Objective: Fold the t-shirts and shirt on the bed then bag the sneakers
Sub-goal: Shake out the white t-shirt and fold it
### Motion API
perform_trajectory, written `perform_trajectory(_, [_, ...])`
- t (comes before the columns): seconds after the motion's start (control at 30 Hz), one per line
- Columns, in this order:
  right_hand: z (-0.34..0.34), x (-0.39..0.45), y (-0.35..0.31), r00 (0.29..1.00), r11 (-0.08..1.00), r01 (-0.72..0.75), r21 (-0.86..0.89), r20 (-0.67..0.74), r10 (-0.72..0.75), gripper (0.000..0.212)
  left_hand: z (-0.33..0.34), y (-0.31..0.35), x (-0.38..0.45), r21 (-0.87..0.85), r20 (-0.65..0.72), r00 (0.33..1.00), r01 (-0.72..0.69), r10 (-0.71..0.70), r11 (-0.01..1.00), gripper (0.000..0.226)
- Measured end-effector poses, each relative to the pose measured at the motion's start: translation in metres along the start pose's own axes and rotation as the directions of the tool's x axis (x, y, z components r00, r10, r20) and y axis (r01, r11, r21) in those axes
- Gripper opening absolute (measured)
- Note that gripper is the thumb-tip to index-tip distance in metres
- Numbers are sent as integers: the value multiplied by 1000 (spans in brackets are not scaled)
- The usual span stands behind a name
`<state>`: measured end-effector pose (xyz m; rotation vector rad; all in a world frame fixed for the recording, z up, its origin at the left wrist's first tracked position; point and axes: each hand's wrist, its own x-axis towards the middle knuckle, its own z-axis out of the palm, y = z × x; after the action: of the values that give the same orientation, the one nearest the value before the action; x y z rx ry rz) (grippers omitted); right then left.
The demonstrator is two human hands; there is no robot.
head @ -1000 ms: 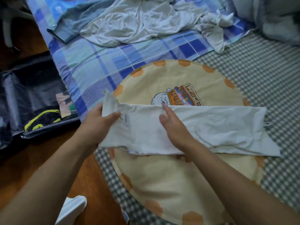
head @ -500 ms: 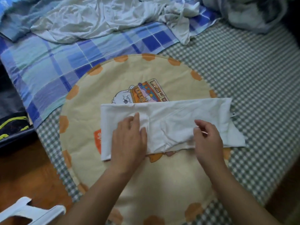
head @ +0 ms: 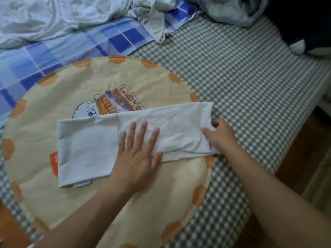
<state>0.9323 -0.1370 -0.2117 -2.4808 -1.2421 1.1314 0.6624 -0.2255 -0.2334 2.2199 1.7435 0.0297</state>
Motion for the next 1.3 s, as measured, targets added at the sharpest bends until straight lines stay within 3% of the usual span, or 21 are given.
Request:
perform_trajectory(0.07, [-10, -2, -9, 998, 994, 9, 109, 62, -16, 24, 5, 20, 4, 4, 195, 979, -67, 65, 998, 68])
perform_trajectory(0.13, [-22, -10, -24, 993, 982, 54, 182, 91, -72, 14, 3, 20, 10, -33, 282, 958, -45, 53, 998, 69])
perform_trajectory(0.2, [-34, -27, -42, 975, 968, 145, 207, 136, -175, 18, -15, 15, 9, -271, 213, 977, 63, -4, 960, 55])
perform_trajectory(0.23, [-37, -36, -52, 957, 955, 200, 220, 165, -239, 21, -28, 12, 4, -462, 119, 987, 150, -107, 874, 45])
perform_trajectory(0.27, [-37, -46, -62, 935, 940, 257, 224, 188, -300, 23, -42, 5, -3, -623, 27, 966, 218, -258, 751, 34])
perform_trajectory(0.33, [-21, -69, -84, 898, 917, 356, 180, 205, -389, 26, -67, -15, -23, -760, -90, 840, 290, -536, 582, 25])
perform_trajectory(0.37, [-5, -78, -92, 882, 908, 398, 134, 215, -419, 28, -75, -28, -33, -756, -105, 779, 342, -619, 558, 28])
perform_trajectory(0.43, [37, -92, -99, 852, 881, 473, 33, 240, -466, 34, -76, -58, -49, -668, -129, 721, 444, -681, 597, 34])
perform_trajectory(0.53, [95, -101, -94, 832, 887, 462, -2, 348, -432, 44, -63, -90, -64, -464, -38, 707, 613, -706, 639, 60])
perform_trajectory(0.6, [114, -101, -86, 818, 880, 474, -16, 376, -434, 43, -55, -99, -70, -369, 44, 711, 665, -702, 650, 57])
perform_trajectory(0.67, [116, -99, -81, 822, 845, 535, -14, 241, -517, 33, -49, -102, -75, -335, 73, 726, 663, -684, 669, 53])
perform_trajectory(0.7, [113, -94, -79, 797, 799, 600, -33, 105, -594, 29, -48, -103, -77, -342, 59, 731, 655, -680, 674, 54])
perform_trajectory(0.73, [110, -89, -79, 727, 726, 682, -90, -27, -686, 27, -48, -105, -78, -367, 37, 725, 650, -687, 666, 55])
perform_trajectory(0.8, [111, -76, -82, 544, 544, 789, -285, -87, -835, 39, -48, -106, -78, -468, 27, 705, 636, -709, 614, 60])
perform_trajectory(0.83, [116, -69, -85, 485, 457, 815, -355, -12, -874, 50, -49, -106, -78, -525, 43, 690, 631, -723, 571, 64])
perform_trajectory(0.9, [135, -58, -90, 443, 315, 835, -450, 213, -871, 65, -53, -109, -75, -618, 74, 650, 625, -757, 476, 69])
perform_trajectory(1.0, [166, -54, -89, 493, 204, 793, -574, 407, -769, 72, -58, -118, -68, -715, 132, 584, 616, -801, 331, 66])
perform_trajectory(1.07, [173, -54, -89, 532, 217, 760, -613, 395, -749, 71, -61, -125, -62, -811, 255, 544, 571, -800, 130, 58])
perform_trajectory(1.17, [168, -60, -95, 558, 282, 767, -577, 383, -736, 68, -77, -122, -56, -850, 426, 586, 520, -689, -84, 35])
perform_trajectory(1.23, [150, -72, -106, 630, 537, 776, -331, 352, -692, 62, -96, -112, -53, -875, 432, 642, 469, -634, -121, 28])
perform_trajectory(1.3, [117, -91, -119, 746, 808, 576, 121, 327, -580, 50, -117, -89, -48, -910, 353, 703, 410, -617, -54, 33])
